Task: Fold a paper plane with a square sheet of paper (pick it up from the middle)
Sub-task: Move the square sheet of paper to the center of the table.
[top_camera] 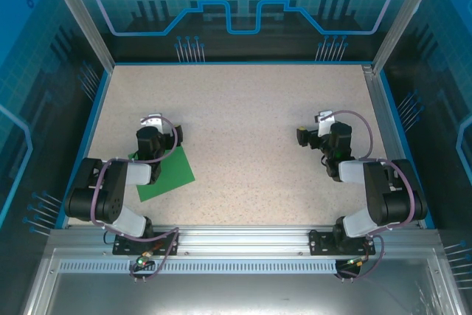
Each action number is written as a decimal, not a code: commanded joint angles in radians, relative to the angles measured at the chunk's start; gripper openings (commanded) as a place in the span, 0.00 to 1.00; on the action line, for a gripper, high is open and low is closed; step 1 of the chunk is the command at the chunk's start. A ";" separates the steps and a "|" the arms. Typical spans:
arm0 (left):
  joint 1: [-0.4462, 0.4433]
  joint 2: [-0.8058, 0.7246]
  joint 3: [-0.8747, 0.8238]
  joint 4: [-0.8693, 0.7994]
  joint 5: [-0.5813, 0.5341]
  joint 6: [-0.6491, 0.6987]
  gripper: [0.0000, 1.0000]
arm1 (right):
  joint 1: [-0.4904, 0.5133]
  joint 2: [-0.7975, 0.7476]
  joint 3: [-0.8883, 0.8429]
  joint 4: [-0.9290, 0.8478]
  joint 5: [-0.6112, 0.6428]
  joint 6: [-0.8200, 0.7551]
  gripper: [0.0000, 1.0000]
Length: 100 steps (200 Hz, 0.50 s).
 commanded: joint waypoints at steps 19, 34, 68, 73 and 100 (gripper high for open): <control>-0.001 -0.008 0.020 0.014 0.022 0.017 0.99 | -0.020 0.004 0.018 0.009 -0.020 -0.003 0.99; -0.001 -0.016 0.025 -0.003 0.039 0.022 0.99 | -0.021 0.004 0.020 0.008 -0.023 -0.002 0.99; -0.001 -0.204 0.080 -0.252 0.074 0.025 0.99 | -0.016 -0.009 0.028 -0.020 -0.031 -0.015 0.99; 0.000 -0.241 0.082 -0.284 0.065 0.009 0.99 | -0.004 -0.026 0.040 -0.054 -0.030 -0.027 0.99; 0.004 -0.468 0.129 -0.564 0.038 -0.243 0.99 | 0.038 -0.141 0.181 -0.410 0.001 -0.007 0.99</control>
